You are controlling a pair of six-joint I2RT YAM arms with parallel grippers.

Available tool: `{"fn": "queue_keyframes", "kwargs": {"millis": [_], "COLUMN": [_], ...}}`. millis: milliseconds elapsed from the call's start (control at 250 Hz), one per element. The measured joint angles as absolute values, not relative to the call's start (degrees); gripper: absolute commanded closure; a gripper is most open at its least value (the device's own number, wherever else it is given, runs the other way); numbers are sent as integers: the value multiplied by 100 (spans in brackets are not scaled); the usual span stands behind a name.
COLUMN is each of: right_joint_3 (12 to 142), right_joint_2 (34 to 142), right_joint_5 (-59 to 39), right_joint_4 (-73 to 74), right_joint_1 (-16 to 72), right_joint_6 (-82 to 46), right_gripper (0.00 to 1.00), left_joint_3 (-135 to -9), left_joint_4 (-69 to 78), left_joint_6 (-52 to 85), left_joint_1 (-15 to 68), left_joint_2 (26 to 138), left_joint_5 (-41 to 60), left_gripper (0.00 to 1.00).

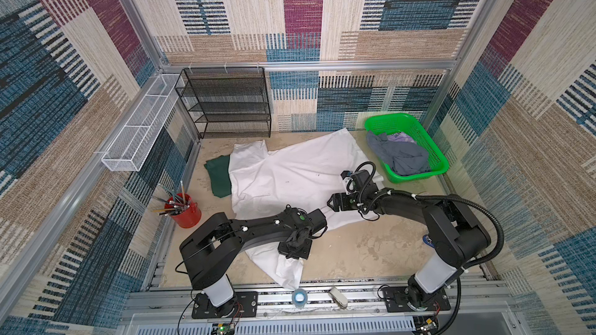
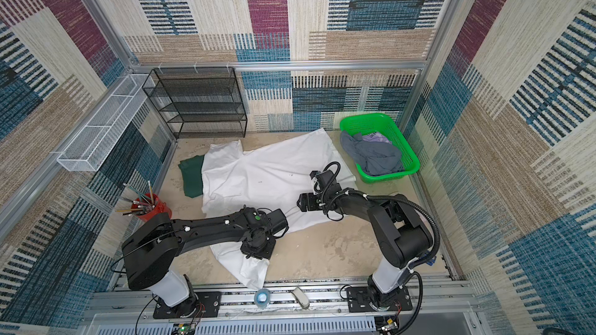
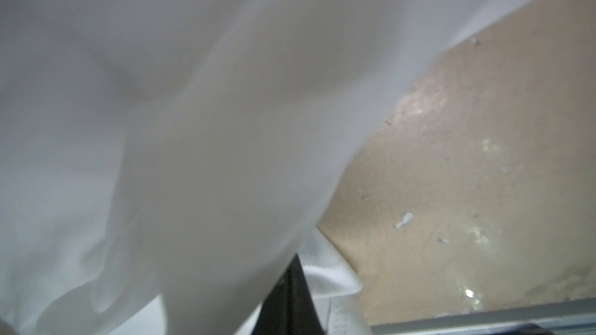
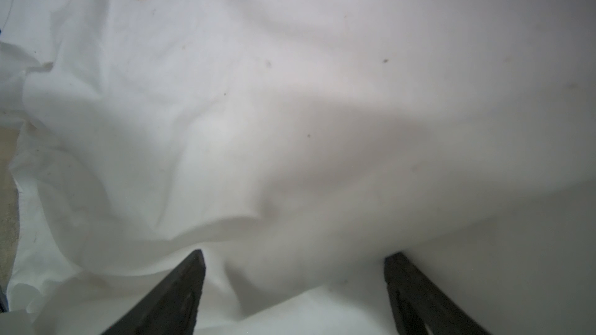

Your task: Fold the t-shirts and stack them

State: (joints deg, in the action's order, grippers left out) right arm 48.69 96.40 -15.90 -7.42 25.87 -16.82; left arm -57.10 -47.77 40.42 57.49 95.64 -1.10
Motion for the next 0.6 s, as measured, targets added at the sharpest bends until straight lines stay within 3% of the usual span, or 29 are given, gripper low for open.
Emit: {"fn": "queue_keyframes", "kwargs": {"millis": [148, 252, 380, 600], "right_joint_3": [4871, 4869, 4869, 4904], "right_joint_2": [9640, 9638, 9638, 9651], "right_joint_5": [-1592, -1592, -1594, -1605], "right_joint_4": [-742, -744, -744, -784], "right_joint_1": [2587, 2587, 2587, 2587], "right_joint_6": [-1678, -1662, -1662, -1660], "right_gripper": [12, 12, 12, 11], "left_joint_3": [-5684, -5660, -5529, -5446], "left_joint_4": [-4777, -4770, -4772, -4753], "left_joint_6": [4047, 4049, 4056, 4053], "left_joint_1": [5754, 5793, 5900, 5916], "left_joint_2": [9496, 9408, 9218, 9233], "left_joint_5": [-110, -110, -102, -86], "left_gripper": [100, 77, 65, 61]}}
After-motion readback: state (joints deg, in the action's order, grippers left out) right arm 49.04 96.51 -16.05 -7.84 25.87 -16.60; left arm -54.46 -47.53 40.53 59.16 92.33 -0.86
